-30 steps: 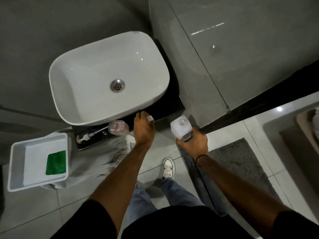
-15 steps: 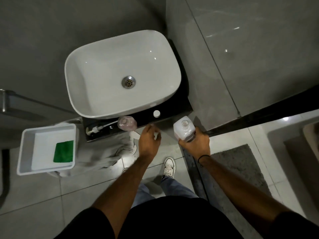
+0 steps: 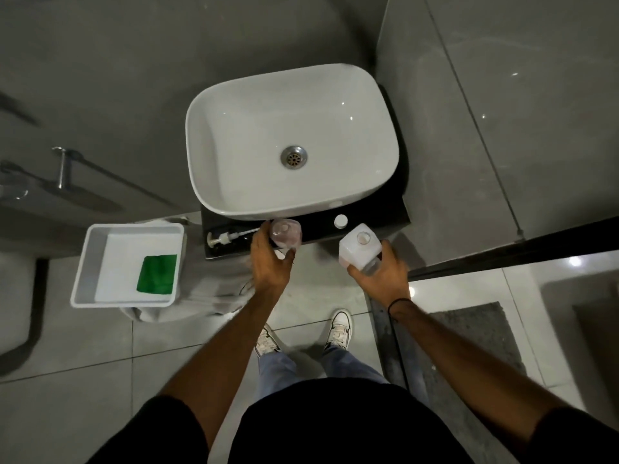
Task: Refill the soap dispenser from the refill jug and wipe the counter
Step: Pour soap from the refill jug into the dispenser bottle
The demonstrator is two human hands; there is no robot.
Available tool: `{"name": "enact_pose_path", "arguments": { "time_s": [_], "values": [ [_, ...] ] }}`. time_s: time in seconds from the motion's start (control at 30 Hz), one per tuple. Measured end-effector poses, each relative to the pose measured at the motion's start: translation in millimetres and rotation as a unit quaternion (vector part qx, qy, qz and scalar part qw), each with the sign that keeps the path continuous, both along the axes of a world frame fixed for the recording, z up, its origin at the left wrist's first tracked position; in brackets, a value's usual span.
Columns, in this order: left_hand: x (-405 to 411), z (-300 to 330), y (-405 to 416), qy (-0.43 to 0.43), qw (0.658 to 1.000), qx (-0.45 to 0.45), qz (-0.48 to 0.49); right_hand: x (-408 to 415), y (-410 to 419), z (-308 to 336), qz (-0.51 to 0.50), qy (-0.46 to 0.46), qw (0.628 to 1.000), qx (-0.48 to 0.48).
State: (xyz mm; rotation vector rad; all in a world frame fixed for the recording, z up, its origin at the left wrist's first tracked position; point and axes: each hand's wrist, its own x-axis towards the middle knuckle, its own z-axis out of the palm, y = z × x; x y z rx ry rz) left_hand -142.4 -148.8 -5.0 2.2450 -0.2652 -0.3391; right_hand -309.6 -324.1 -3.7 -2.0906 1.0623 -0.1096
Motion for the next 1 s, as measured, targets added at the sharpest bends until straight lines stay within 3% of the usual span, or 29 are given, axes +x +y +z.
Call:
{"name": "enact_pose_path", "arguments": {
  "time_s": [0.13, 0.4, 0.6, 0.73, 1.0],
  "values": [
    [8, -4, -7, 0.009, 1.0, -0.019, -0.005, 6, 6, 7, 0.017, -0.025, 0.999, -0.012],
    [16, 3, -1, -0.002, 0.998, 0.031, -0.046, 14, 16, 30, 0.044, -0.056, 0.996, -0.053],
    [19, 45, 22, 0.017, 0.992, -0.101, -0.075, 33, 25, 71, 0.092, -0.103, 0.986, -0.096],
    [34, 79, 39, -0.013, 0.983, -0.168, -0.075, 58, 29, 107, 0.12, -0.141, 0.975, -0.124],
    [82, 124, 64, -0.051, 0.97, -0.235, -0.035, 133, 30, 179, 0.186, -0.161, 0.943, -0.226]
  ]
}}
